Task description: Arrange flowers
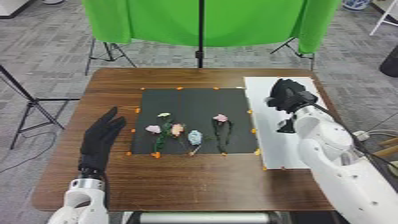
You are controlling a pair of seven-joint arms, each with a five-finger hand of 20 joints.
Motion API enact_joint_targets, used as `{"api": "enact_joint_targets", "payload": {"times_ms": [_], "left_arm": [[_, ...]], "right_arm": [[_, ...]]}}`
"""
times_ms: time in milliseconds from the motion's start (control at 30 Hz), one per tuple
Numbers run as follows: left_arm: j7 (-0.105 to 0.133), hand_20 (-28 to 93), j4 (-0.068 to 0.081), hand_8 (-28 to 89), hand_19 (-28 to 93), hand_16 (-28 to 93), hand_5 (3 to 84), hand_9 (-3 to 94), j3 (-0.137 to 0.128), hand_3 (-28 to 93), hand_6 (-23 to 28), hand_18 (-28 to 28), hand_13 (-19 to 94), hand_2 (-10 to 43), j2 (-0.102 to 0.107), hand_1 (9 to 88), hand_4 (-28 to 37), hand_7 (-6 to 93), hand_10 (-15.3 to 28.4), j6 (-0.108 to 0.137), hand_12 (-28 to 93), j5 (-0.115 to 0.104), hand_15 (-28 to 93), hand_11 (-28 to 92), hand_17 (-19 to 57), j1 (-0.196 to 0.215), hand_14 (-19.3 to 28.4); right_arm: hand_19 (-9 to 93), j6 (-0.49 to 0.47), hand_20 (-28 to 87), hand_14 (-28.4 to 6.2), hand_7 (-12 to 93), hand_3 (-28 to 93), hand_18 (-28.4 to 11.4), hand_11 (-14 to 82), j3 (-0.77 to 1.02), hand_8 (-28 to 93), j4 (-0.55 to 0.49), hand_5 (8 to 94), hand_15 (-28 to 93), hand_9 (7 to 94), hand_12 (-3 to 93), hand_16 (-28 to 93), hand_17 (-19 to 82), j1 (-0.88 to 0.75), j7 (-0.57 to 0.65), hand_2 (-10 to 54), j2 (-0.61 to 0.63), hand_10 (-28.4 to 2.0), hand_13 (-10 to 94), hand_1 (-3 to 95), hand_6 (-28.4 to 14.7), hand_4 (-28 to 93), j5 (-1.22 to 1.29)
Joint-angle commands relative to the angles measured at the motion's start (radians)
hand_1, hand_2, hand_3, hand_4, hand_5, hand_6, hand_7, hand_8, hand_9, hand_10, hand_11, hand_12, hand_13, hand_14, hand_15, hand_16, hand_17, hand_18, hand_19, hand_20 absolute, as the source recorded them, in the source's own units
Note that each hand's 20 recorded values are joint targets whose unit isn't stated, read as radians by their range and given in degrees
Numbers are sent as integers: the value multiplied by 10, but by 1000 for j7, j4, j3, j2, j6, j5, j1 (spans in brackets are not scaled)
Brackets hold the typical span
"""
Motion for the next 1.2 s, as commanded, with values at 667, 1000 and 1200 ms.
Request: {"api": "enact_joint_targets", "payload": {"times_ms": [667, 1000, 1200], "left_arm": [[-6, 195, 26, -54, 50, 52, 440, 439, 7, 654, 27, 133, 334, -21, -6, 222, -223, 91, 130, -30, 151, 11, 93, 160, 29, 12, 157], [-3, 194, 25, -53, 49, 54, 433, 435, 4, 657, 27, 134, 332, -32, -9, 225, -222, 85, 129, -35, 151, 13, 91, 156, 28, 18, 158], [-6, 194, 30, -51, 47, 54, 430, 434, 7, 659, 26, 134, 330, -41, -10, 225, -219, 84, 128, -44, 151, 19, 91, 154, 28, 6, 157]], "right_arm": [[932, -98, 564, -5, 193, 510, -106, 261, -120, 92, -142, 747, 585, 881, 311, 358, 640, -77, -61, -95, 41, -89, 917, 555, 4, -143, 73], [932, -153, 559, -6, 184, 573, -108, 270, -88, 51, -151, 692, 586, 817, 251, 355, 625, -111, -60, -95, 34, -113, 903, 475, 5, -154, 54], [932, -187, 549, -9, 179, 618, -108, 252, -70, -86, -155, 660, 581, 780, 245, 355, 619, -111, -50, -95, 21, -127, 892, 418, 2, -166, 58]]}}
